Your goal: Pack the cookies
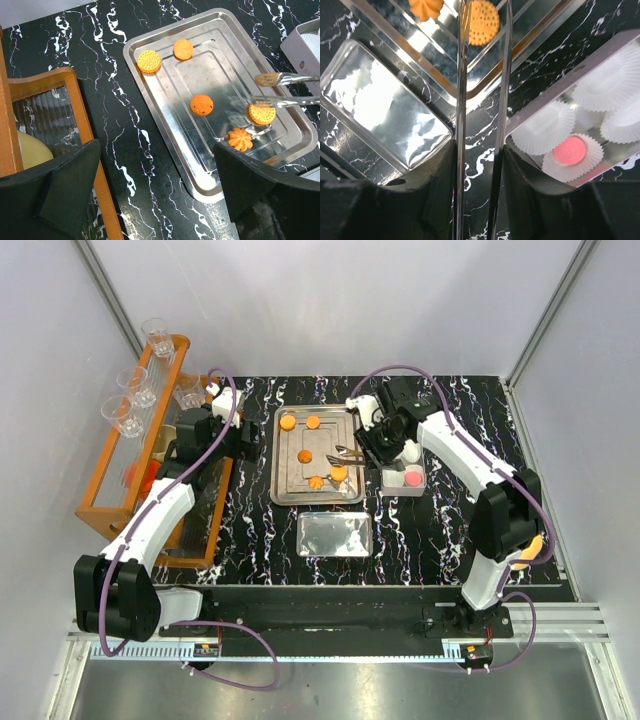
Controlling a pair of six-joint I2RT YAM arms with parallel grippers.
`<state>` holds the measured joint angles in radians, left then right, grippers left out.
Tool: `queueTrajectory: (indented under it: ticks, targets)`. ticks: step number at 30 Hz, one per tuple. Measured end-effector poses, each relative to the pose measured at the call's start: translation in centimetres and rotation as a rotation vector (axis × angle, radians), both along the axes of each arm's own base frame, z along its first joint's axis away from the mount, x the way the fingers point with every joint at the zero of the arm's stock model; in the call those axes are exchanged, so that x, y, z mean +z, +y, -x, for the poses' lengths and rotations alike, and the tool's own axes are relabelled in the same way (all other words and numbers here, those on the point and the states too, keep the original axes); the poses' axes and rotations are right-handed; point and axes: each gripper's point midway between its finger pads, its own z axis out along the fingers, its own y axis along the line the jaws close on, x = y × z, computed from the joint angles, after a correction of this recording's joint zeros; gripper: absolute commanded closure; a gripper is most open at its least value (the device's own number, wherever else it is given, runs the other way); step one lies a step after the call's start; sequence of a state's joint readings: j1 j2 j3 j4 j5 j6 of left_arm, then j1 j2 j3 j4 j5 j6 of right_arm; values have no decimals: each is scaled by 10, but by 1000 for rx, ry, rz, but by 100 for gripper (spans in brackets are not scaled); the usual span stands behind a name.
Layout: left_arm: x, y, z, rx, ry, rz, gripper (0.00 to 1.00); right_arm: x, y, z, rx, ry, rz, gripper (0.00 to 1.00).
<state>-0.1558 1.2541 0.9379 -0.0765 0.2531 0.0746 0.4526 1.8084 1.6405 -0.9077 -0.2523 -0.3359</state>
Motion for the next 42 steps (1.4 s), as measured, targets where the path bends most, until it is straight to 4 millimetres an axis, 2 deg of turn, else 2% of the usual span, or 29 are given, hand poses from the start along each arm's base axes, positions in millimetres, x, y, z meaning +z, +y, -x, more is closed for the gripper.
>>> queueTrajectory:
  ticks: [3, 7, 20, 42]
  targets:
    - [0, 0, 0, 0, 0, 0, 1, -12, -6, 10, -2, 29, 18, 55]
    - [0, 0, 0, 0, 0, 0, 1, -18, -9, 17, -2, 38, 24, 52]
    - [0, 0, 0, 0, 0, 0, 1, -25, -9, 19, -4, 29, 10, 49]
    - [0, 0, 0, 0, 0, 0, 1, -32, -7, 29, -10, 52, -16, 49]
